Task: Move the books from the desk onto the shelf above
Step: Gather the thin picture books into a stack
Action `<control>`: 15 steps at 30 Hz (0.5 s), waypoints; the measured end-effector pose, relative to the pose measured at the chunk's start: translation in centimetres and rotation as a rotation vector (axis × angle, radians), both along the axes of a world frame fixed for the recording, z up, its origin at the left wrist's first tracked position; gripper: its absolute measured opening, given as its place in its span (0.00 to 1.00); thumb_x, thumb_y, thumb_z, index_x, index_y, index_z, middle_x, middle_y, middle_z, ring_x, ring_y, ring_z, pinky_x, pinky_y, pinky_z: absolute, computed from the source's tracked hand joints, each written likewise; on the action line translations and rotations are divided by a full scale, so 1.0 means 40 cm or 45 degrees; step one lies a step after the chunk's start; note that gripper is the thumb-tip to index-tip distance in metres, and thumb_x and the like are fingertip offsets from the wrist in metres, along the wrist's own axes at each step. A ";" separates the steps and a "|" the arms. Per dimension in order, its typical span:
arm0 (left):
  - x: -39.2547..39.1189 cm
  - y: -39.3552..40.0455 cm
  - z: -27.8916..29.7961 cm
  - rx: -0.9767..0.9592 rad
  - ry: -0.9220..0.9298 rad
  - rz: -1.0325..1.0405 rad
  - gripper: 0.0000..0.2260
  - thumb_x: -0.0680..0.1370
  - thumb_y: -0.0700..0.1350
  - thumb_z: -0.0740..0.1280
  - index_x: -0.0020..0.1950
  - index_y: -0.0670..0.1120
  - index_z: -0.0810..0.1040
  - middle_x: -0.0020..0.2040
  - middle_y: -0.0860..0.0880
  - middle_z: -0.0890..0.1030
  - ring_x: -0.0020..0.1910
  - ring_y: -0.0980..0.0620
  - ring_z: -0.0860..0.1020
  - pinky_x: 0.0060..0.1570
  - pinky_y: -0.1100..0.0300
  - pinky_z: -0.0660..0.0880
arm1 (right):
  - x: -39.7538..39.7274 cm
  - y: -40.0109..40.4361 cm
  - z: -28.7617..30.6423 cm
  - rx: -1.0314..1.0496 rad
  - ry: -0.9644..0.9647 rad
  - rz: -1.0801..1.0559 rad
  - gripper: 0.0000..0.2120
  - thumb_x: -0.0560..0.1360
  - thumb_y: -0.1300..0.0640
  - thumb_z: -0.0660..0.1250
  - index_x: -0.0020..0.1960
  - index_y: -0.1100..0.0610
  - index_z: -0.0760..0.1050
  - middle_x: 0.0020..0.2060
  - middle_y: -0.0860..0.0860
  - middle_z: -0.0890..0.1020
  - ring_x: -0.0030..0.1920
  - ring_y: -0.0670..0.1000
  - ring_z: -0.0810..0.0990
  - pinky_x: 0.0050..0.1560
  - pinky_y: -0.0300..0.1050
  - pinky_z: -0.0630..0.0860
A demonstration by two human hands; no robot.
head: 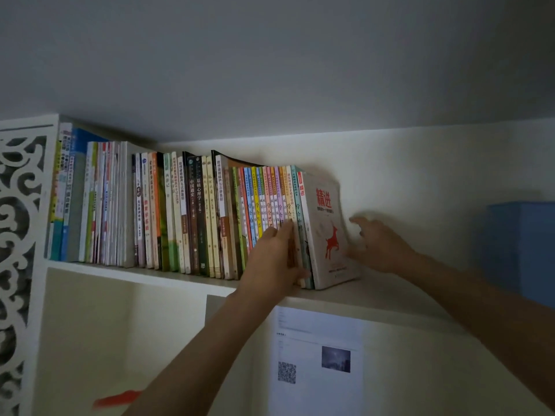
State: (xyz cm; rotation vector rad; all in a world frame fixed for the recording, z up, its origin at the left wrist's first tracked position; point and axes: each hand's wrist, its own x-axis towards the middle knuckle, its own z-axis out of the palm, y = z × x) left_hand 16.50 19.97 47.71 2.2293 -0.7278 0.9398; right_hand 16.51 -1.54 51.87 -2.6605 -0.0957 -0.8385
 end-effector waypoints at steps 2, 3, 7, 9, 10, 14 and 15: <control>0.003 0.003 -0.006 -0.012 -0.030 0.013 0.42 0.69 0.47 0.77 0.77 0.50 0.57 0.63 0.47 0.72 0.62 0.47 0.72 0.62 0.54 0.72 | -0.034 0.029 -0.021 -0.073 -0.075 0.053 0.42 0.71 0.49 0.74 0.76 0.49 0.53 0.64 0.55 0.70 0.60 0.56 0.75 0.52 0.45 0.75; 0.006 0.006 -0.008 -0.011 -0.057 0.022 0.43 0.69 0.48 0.77 0.78 0.50 0.55 0.64 0.47 0.71 0.62 0.47 0.71 0.61 0.54 0.71 | -0.049 0.040 -0.032 -0.038 -0.030 0.210 0.45 0.69 0.48 0.75 0.76 0.47 0.50 0.63 0.52 0.72 0.60 0.52 0.76 0.52 0.43 0.75; 0.019 0.014 -0.018 0.031 -0.123 0.053 0.44 0.69 0.52 0.76 0.78 0.52 0.54 0.64 0.49 0.70 0.62 0.49 0.71 0.59 0.56 0.71 | -0.076 0.088 -0.066 -0.044 0.283 0.398 0.60 0.62 0.33 0.74 0.77 0.45 0.36 0.67 0.40 0.67 0.64 0.43 0.71 0.60 0.37 0.71; 0.024 0.010 -0.018 0.036 -0.144 0.075 0.44 0.68 0.53 0.76 0.77 0.53 0.54 0.65 0.49 0.70 0.62 0.48 0.72 0.59 0.54 0.72 | -0.056 0.098 -0.071 -0.048 0.247 0.328 0.59 0.65 0.35 0.72 0.77 0.47 0.32 0.73 0.45 0.64 0.68 0.47 0.70 0.62 0.38 0.69; 0.027 0.006 -0.017 0.035 -0.155 0.077 0.45 0.68 0.52 0.77 0.77 0.54 0.54 0.65 0.49 0.70 0.62 0.48 0.73 0.58 0.53 0.74 | -0.046 0.098 -0.070 -0.044 0.228 0.314 0.58 0.66 0.36 0.72 0.77 0.47 0.32 0.74 0.48 0.64 0.68 0.49 0.70 0.63 0.40 0.70; 0.041 0.000 -0.012 0.018 -0.153 0.050 0.48 0.65 0.51 0.79 0.77 0.57 0.53 0.62 0.49 0.70 0.59 0.47 0.74 0.55 0.50 0.77 | -0.031 0.095 -0.069 -0.034 0.211 0.284 0.57 0.67 0.38 0.73 0.77 0.48 0.34 0.74 0.50 0.64 0.70 0.52 0.69 0.66 0.44 0.69; 0.043 0.001 -0.011 0.020 -0.160 0.052 0.48 0.65 0.51 0.79 0.77 0.56 0.54 0.62 0.48 0.70 0.59 0.46 0.74 0.54 0.50 0.77 | -0.026 0.092 -0.069 -0.026 0.211 0.287 0.57 0.67 0.38 0.73 0.77 0.48 0.34 0.75 0.50 0.63 0.70 0.52 0.68 0.67 0.44 0.68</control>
